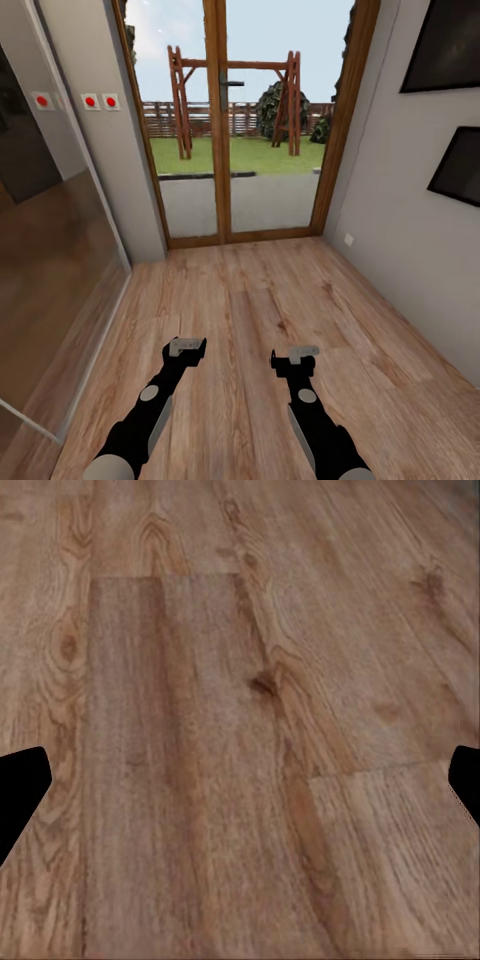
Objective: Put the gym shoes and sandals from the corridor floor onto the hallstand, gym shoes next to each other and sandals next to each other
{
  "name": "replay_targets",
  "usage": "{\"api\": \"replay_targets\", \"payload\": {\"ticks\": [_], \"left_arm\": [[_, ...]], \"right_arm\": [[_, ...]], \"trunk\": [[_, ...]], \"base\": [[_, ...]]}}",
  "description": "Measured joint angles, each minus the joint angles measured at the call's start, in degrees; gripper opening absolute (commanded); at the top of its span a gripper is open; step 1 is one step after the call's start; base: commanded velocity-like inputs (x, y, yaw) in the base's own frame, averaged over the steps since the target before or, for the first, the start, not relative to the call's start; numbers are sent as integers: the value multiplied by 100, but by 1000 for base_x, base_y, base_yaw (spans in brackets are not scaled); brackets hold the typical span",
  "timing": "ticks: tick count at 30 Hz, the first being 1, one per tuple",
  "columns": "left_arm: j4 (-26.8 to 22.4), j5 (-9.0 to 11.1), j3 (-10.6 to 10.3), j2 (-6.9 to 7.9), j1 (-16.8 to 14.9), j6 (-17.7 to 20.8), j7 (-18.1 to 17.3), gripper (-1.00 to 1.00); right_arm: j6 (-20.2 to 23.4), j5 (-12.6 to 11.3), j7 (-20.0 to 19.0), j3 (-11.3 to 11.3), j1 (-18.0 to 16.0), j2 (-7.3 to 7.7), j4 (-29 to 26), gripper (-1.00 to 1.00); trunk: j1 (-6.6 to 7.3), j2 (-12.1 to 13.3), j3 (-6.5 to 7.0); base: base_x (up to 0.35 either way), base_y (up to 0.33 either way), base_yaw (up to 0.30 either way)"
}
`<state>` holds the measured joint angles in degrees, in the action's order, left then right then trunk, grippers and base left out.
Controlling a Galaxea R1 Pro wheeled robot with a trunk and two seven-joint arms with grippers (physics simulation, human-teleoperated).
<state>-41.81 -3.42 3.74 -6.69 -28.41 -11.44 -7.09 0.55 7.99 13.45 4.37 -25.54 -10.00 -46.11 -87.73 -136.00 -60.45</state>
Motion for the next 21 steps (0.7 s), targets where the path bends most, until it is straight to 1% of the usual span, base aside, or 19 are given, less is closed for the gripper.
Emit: {"api": "replay_targets", "payload": {"ticks": [7, 11, 12, 13, 14, 15, 17, 18, 19, 20, 21], "left_arm": [[38, -6, 5, 2, 7, 0, 4, 100], [75, -3, 46, 79, 91, 0, 18, 100], [76, -3, 74, 141, 152, 0, 22, 100], [79, 1, 109, 274, 256, 0, 24, 100], [82, 4, 125, 376, 338, 0, 25, 100], [82, 6, 130, 427, 389, -1, 25, 100], [85, 27, 191, 599, 609, -4, 17, 100], [84, 39, 225, 635, 666, -5, 6, 100], [84, 55, 249, 671, 717, -13, 4, 100], [87, 95, 294, 728, 811, -52, 1, 100], [89, 119, 313, 751, 862, -88, -1, 100]], "right_arm": [[-6, 7, 2, -6, 0, 0, -4, 100], [-14, 35, 6, -10, 5, 0, 32, 100], [-12, 47, 7, -10, 6, 0, 28, 100], [-10, 62, 11, -11, 12, 0, 23, 100], [-9, 73, 15, -14, 16, 0, 24, 100], [-9, 76, 17, -15, 18, 0, 25, 100], [-20, 81, 23, -16, 48, 0, 26, 100], [-27, 79, 24, -17, 72, 1, 26, 100], [-36, 79, 26, -17, 102, 55, 24, 100], [-65, 75, 30, -18, 171, 153, 24, 100], [-90, 76, 31, -18, 209, 197, 26, 100]], "trunk": [[0, 0, 0], [0, 0, 0], [0, 0, 0], [0, 0, 1], [0, 0, 4], [0, 0, 6], [0, 0, 11], [0, 0, 15], [0, 0, 18], [0, 0, 20], [0, 0, 24]], "base": [[6, -2, -267], [0, 0, -268], [0, 0, -278], [0, 0, -281], [0, 0, -282], [0, 0, -283], [0, 0, -285], [0, 0, -285], [0, 0, -285], [0, 0, -285], [0, 0, -286]]}}
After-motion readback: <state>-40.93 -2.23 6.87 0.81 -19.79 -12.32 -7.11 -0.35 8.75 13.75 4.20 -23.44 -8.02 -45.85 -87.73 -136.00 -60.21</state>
